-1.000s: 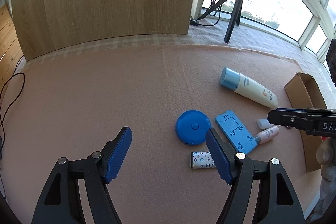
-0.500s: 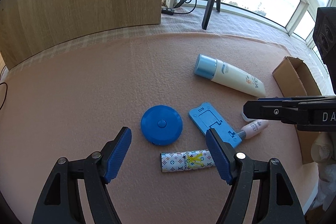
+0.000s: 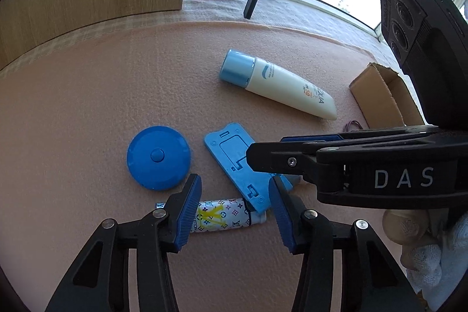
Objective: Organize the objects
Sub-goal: 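Lower the right gripper onto the blue phone stand and close on it, then lift the blue phone stand with the right gripper and carry it over the box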
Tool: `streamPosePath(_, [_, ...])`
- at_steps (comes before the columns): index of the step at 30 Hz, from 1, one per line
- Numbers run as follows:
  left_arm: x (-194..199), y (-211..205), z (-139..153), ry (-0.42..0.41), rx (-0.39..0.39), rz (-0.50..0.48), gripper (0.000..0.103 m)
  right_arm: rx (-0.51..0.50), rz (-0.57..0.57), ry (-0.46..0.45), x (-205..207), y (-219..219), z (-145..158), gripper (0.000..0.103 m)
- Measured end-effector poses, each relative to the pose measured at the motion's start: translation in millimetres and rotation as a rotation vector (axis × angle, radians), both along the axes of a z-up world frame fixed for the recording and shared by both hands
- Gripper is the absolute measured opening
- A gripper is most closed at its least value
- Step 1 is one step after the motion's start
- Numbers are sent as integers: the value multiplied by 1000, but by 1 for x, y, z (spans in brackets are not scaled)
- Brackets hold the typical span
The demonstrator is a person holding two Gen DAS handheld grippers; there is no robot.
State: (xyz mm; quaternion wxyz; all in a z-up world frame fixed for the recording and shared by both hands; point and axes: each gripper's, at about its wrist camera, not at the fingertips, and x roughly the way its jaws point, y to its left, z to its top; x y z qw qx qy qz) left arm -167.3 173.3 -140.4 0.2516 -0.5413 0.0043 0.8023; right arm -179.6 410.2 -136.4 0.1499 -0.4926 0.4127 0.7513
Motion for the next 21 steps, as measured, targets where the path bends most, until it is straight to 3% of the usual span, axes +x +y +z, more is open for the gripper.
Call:
streamPosePath(14, [-5,9,-7,-22,39,-1,46,-22,-3,-16,-6,-3,-8,22])
streamPosePath(21, [-3,13,9,21,45,-3,46,-9,-17,31,5,-4,12,22])
